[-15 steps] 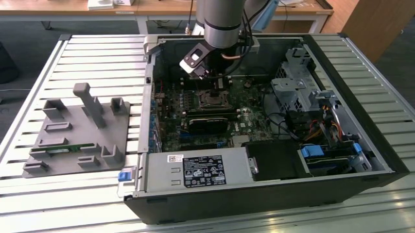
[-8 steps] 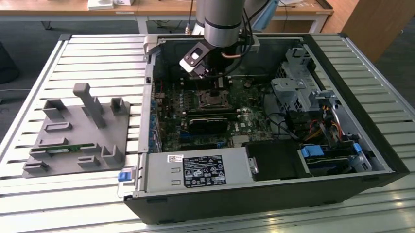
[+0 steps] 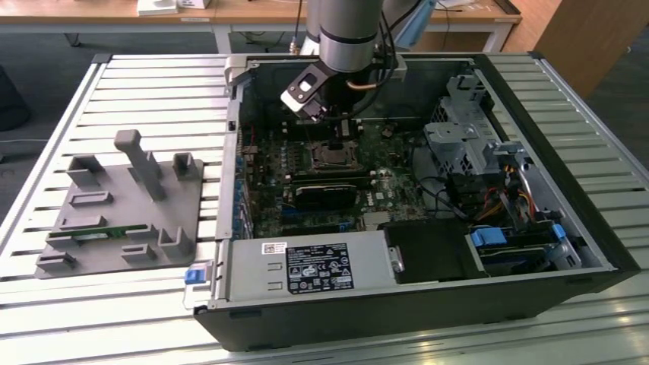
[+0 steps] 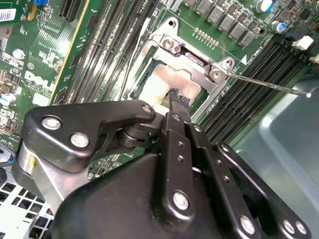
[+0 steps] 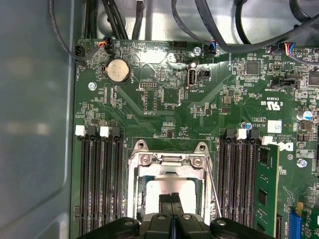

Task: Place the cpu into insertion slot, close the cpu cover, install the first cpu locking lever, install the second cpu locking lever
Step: 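Install the first cpu locking lever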

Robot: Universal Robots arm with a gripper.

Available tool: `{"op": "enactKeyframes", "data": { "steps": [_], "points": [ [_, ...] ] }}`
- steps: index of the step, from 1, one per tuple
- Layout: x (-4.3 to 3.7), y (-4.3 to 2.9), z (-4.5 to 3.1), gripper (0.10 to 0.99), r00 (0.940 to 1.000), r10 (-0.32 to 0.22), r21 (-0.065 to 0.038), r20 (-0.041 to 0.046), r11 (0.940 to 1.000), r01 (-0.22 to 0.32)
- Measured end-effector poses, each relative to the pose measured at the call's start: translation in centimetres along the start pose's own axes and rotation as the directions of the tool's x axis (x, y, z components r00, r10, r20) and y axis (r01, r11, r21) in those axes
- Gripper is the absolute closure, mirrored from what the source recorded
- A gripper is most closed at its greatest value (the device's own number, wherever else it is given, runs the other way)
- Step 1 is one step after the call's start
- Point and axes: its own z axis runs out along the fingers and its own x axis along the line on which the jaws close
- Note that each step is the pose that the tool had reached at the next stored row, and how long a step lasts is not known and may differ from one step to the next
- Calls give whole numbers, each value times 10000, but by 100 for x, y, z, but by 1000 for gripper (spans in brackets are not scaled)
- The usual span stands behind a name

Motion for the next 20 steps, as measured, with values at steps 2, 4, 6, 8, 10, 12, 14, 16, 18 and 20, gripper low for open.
{"op": "enactKeyframes", "data": {
  "steps": [2,4,6,8,10,12,14,16,18,20],
  "points": [
    [0,0,-4,980,10000,0,1,2,10000,0],
    [0,0,-9,980,10000,0,2,3,10000,0],
    [-1,0,-15,980,10000,0,1,3,10000,0],
    [0,-1,-23,980,10000,0,1,3,10000,0],
    [0,0,-31,980,10000,0,0,2,10000,0],
    [0,0,-51,980,10000,0,0,2,10000,0],
    [0,-1,-60,980,10000,0,0,3,10000,0],
    [0,-1,-69,980,10000,1,0,2,10000,-1],
    [0,-1,-77,980,10000,1,-1,2,10000,-1],
    [1,0,-83,980,10000,0,-1,0,10000,0]
  ]
}}
